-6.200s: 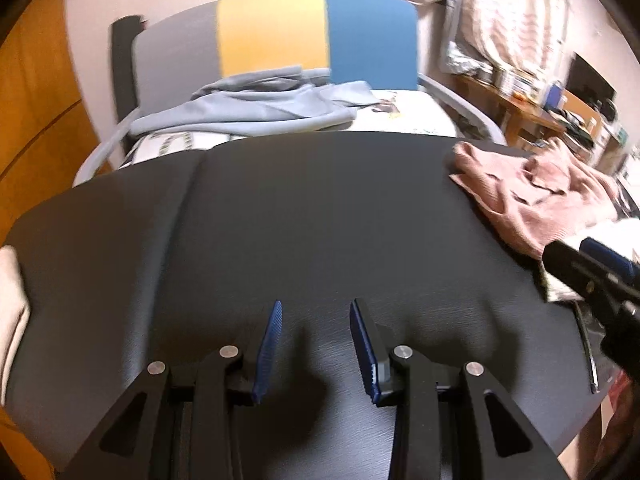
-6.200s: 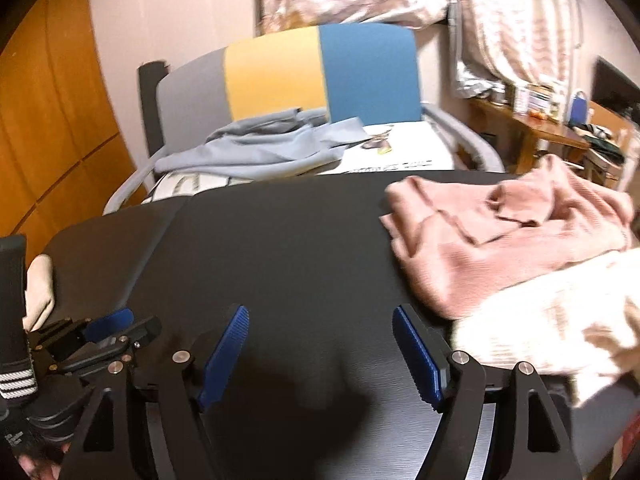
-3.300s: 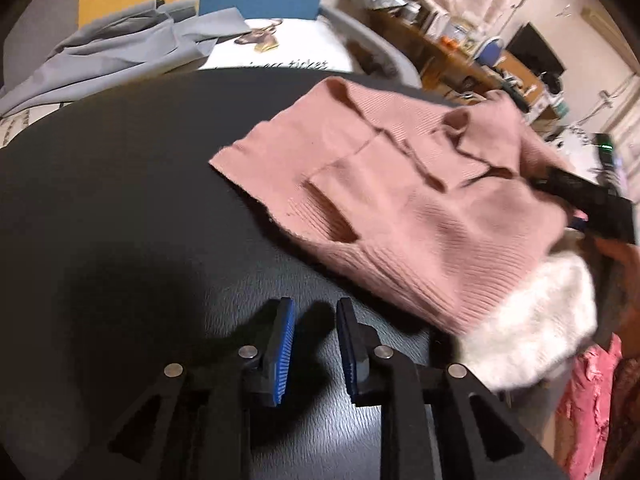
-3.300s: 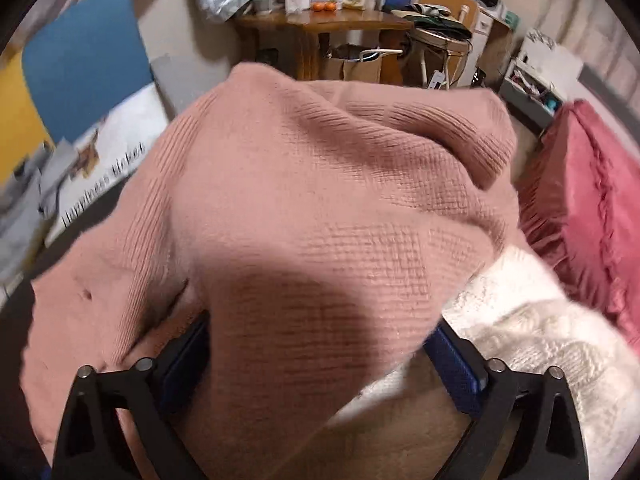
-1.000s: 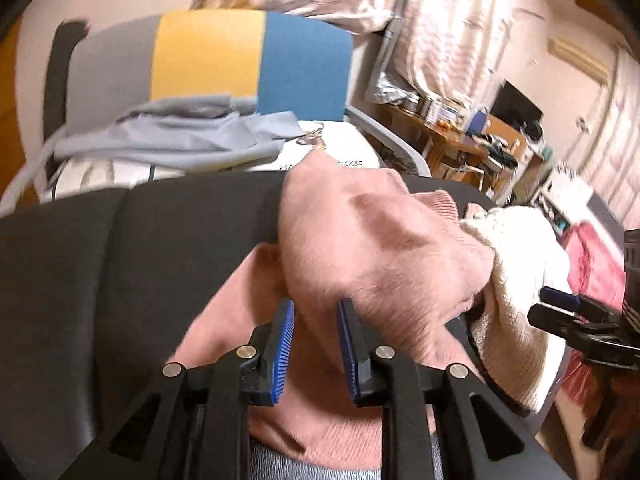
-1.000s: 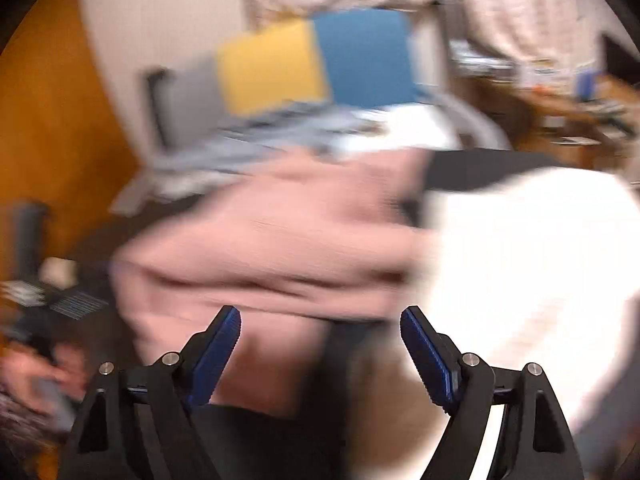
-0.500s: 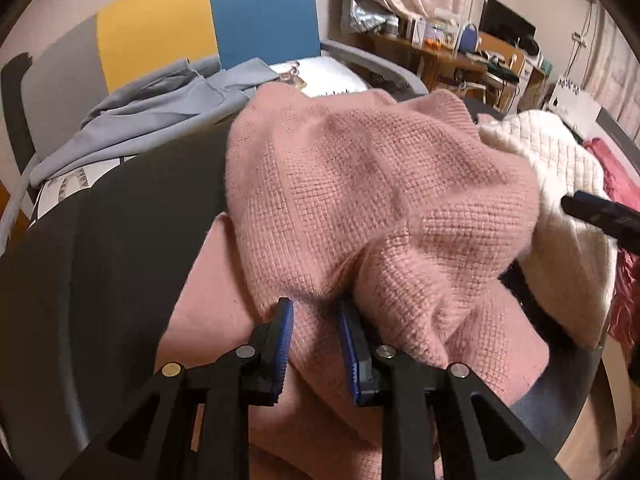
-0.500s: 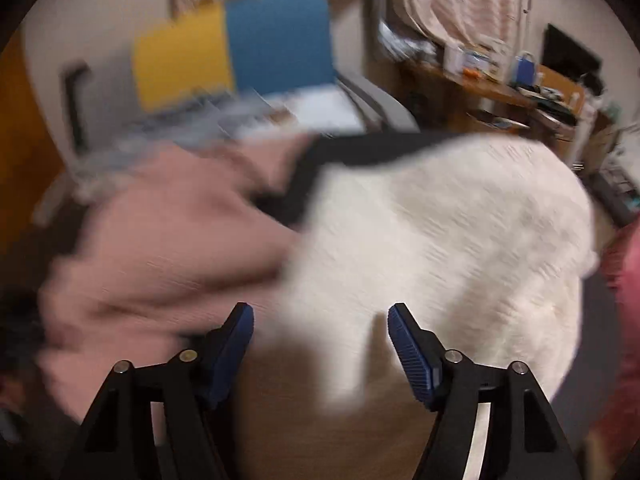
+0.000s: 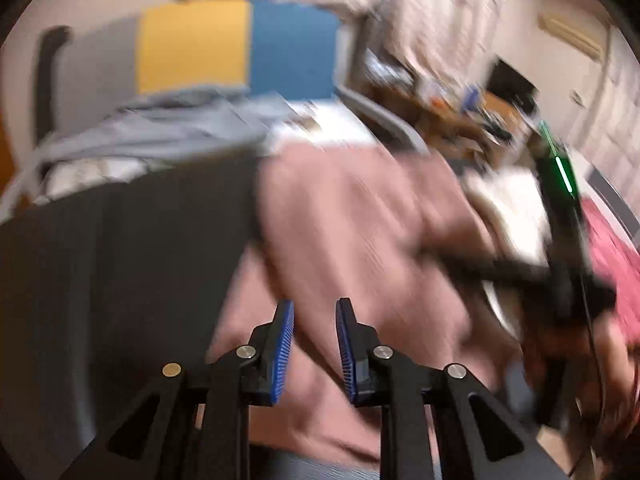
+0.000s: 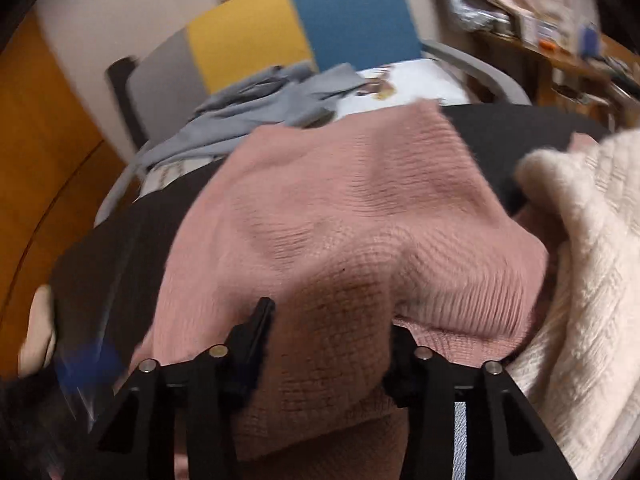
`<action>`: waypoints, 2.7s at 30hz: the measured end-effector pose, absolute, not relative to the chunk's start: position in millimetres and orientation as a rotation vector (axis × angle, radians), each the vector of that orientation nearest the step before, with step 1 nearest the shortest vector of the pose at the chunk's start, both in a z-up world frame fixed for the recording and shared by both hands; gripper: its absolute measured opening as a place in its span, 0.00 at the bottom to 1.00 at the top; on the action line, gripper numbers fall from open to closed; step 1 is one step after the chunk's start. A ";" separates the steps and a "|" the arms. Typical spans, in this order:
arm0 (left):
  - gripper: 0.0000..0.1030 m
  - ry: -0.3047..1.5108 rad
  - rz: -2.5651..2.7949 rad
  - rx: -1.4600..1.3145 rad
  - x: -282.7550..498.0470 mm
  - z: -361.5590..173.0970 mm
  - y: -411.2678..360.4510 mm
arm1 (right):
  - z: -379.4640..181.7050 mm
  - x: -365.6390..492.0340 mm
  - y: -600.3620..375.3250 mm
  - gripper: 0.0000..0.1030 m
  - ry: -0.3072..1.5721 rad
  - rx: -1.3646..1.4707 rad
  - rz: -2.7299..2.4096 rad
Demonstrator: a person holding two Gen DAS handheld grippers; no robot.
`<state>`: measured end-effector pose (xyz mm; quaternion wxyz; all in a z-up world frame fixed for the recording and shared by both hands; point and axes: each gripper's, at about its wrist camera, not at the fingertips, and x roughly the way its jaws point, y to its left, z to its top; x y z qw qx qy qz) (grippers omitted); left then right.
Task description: Fold clothes
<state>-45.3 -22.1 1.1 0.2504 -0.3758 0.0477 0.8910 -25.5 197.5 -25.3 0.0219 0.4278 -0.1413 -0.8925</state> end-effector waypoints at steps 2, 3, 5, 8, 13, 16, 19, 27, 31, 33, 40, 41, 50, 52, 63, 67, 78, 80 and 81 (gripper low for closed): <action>0.21 0.228 2.472 -0.992 -63.5 16.8 -20.7 | -25.6 -10.8 187.2 0.42 -0.344 1.306 -2.734; 0.21 0.275 2.471 -0.965 -71.1 24.6 -15.8 | -26.1 -6.1 184.2 0.41 -0.323 1.303 -2.715; 0.21 0.382 2.435 -0.920 -84.7 37.9 2.8 | -26.8 3.8 179.8 0.41 -0.296 1.303 -2.676; 0.22 0.562 2.286 -0.926 -100.6 40.7 44.8 | -29.1 21.5 173.4 0.41 -0.278 1.311 -2.618; 0.23 0.728 2.138 -1.058 -121.4 11.8 96.2 | -32.8 48.0 173.3 0.41 -0.296 1.334 -2.544; 0.35 0.705 2.053 -1.179 -134.0 -13.5 112.8 | -33.5 60.9 183.8 0.42 -0.343 1.342 -2.504; 0.56 0.788 1.994 -1.263 -140.5 -43.1 117.4 | -35.4 65.7 190.6 0.42 -0.384 1.340 -2.491; 0.64 0.456 1.892 -1.395 -153.9 -48.3 105.8 | -34.7 65.0 192.4 0.43 -0.393 1.350 -2.495; 0.67 0.650 1.874 -1.324 -132.1 -51.0 129.0 | -34.9 63.2 194.0 0.44 -0.417 1.353 -2.499; 0.68 0.722 1.904 -1.267 -121.0 -49.7 138.5 | -34.0 64.9 192.9 0.44 -0.414 1.353 -2.520; 0.06 0.682 2.017 -1.150 -94.8 -16.5 130.6 | -23.2 67.6 185.6 0.28 -0.392 1.310 -2.651; 0.06 0.668 2.026 -1.113 -88.2 -7.0 126.9 | -19.1 67.3 186.9 0.28 -0.415 1.300 -2.657; 0.06 0.202 2.183 -0.860 -64.5 123.0 8.8 | 37.1 58.4 196.8 0.20 -0.562 1.098 -2.718; 0.06 0.080 2.197 -0.786 -54.5 150.5 -33.6 | 55.9 55.5 190.6 0.19 -0.535 1.035 -2.730; 0.07 -0.128 2.437 -0.635 -15.8 203.2 -165.4 | 122.2 -4.7 100.5 0.16 -0.253 0.837 -2.686; 0.07 -0.170 2.594 -0.693 -30.0 187.8 -208.7 | 103.8 -51.0 61.3 0.16 -0.160 0.914 -2.677; 0.08 -0.141 2.701 -1.189 -115.4 30.3 -243.0 | -39.1 -154.3 7.3 0.25 -0.151 1.411 -2.496; 0.09 -0.160 2.680 -1.256 -119.2 8.4 -241.7 | -35.5 -149.3 11.9 0.28 -0.165 1.401 -2.465; 0.10 -0.174 2.666 -1.277 -117.9 1.1 -243.1 | -25.6 -142.8 21.3 0.33 -0.200 1.370 -2.475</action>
